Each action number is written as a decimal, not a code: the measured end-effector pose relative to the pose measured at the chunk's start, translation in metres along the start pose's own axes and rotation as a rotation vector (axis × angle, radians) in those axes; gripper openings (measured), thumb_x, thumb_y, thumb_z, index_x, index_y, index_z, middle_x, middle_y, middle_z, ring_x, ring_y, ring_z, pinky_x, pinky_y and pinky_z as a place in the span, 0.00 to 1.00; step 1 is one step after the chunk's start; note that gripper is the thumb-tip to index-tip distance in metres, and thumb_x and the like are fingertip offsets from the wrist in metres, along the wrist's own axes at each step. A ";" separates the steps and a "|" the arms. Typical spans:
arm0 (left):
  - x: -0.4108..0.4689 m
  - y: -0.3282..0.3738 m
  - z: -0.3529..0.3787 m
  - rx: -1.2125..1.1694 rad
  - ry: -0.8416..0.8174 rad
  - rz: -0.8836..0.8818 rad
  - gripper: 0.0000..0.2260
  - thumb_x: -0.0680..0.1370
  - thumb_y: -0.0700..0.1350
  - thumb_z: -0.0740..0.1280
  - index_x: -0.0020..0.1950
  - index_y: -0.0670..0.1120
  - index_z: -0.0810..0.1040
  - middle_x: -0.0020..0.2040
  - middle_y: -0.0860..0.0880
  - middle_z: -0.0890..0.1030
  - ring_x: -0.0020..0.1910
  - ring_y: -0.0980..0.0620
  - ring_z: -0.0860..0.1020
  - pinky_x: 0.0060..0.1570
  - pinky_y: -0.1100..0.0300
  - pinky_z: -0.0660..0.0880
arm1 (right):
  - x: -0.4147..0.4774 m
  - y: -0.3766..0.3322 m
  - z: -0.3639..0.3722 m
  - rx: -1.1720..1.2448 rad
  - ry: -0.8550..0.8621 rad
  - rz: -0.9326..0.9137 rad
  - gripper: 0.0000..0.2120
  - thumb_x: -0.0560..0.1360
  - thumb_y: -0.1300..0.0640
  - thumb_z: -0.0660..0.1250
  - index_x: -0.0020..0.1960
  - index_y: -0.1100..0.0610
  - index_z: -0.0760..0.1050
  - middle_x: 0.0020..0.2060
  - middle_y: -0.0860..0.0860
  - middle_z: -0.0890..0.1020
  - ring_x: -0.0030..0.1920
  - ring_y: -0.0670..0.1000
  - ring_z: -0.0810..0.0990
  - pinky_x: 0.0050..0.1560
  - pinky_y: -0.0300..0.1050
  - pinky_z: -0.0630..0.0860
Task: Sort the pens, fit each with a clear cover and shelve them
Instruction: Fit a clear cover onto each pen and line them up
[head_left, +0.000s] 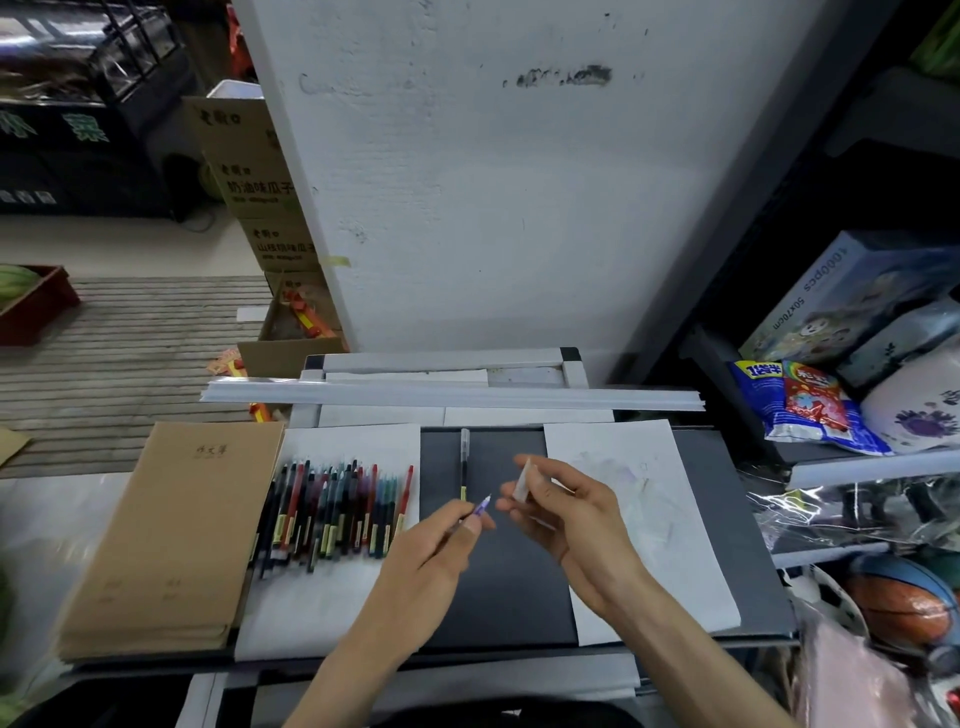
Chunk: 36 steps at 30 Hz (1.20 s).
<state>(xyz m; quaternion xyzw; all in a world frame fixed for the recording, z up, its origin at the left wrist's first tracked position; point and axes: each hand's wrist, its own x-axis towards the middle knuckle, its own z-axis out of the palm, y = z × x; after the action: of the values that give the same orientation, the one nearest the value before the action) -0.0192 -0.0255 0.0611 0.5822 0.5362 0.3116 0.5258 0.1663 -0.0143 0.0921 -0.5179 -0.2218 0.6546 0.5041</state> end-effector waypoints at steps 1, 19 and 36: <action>-0.001 0.003 0.000 0.011 0.001 0.013 0.10 0.86 0.51 0.60 0.53 0.56 0.81 0.31 0.53 0.67 0.32 0.53 0.66 0.34 0.65 0.65 | -0.002 0.000 0.003 0.047 -0.001 0.011 0.10 0.82 0.60 0.67 0.60 0.63 0.81 0.49 0.64 0.86 0.50 0.60 0.87 0.53 0.46 0.84; -0.004 -0.003 -0.013 0.226 0.006 0.046 0.09 0.85 0.56 0.62 0.53 0.60 0.81 0.35 0.47 0.77 0.34 0.48 0.74 0.37 0.50 0.71 | 0.009 -0.005 0.012 -0.625 -0.278 -0.169 0.03 0.78 0.64 0.72 0.47 0.62 0.84 0.36 0.50 0.85 0.34 0.42 0.79 0.39 0.36 0.74; -0.008 -0.011 -0.013 0.360 0.025 0.040 0.12 0.84 0.58 0.60 0.53 0.57 0.81 0.30 0.53 0.73 0.30 0.53 0.70 0.31 0.61 0.63 | 0.020 0.009 0.006 -0.619 -0.133 -0.253 0.06 0.78 0.64 0.72 0.43 0.58 0.84 0.35 0.48 0.83 0.34 0.42 0.76 0.38 0.34 0.71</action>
<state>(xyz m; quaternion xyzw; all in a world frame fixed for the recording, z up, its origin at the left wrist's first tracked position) -0.0361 -0.0307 0.0554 0.6735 0.5782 0.2279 0.4001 0.1579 0.0014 0.0780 -0.5709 -0.5047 0.5208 0.3848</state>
